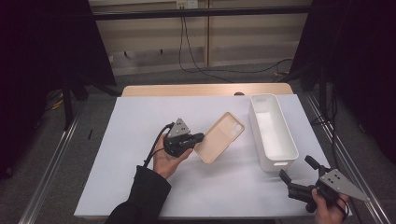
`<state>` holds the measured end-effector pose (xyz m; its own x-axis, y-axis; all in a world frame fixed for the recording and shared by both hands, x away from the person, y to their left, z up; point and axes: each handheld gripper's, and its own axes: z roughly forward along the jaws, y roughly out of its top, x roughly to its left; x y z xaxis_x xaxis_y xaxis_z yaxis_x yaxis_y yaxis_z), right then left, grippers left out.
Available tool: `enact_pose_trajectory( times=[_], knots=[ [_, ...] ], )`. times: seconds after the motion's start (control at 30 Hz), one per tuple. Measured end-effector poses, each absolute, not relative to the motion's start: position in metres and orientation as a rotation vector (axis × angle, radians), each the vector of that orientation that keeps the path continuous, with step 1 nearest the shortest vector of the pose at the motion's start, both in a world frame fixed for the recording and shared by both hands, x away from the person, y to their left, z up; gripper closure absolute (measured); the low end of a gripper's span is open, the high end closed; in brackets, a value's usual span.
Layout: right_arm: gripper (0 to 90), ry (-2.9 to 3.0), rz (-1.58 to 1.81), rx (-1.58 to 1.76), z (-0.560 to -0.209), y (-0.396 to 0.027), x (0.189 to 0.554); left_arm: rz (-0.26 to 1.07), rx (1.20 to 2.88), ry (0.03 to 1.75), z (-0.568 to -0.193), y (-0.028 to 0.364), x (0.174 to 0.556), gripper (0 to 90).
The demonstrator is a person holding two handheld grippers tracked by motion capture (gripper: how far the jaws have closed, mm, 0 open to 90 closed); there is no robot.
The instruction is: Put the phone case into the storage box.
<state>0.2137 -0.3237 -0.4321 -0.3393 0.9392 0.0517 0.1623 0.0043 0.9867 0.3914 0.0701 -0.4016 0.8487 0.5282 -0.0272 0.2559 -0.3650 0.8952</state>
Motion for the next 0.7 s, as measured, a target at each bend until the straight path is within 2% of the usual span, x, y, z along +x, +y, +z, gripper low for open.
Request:
enact_pose_trajectory(
  times=[0.4, 0.7],
  knots=[
    [0.0, 1.557, 1.416, 1.127, -0.426, -0.323, 0.214, 0.336, 1.874, 0.606, -0.400, 0.084, 0.378, 87.8],
    [0.0, 1.560, 1.442, 1.141, -0.415, -0.308, 0.221, 0.333, 1.857, 0.633, -0.400, 0.099, 0.370, 87.8]
  ],
)
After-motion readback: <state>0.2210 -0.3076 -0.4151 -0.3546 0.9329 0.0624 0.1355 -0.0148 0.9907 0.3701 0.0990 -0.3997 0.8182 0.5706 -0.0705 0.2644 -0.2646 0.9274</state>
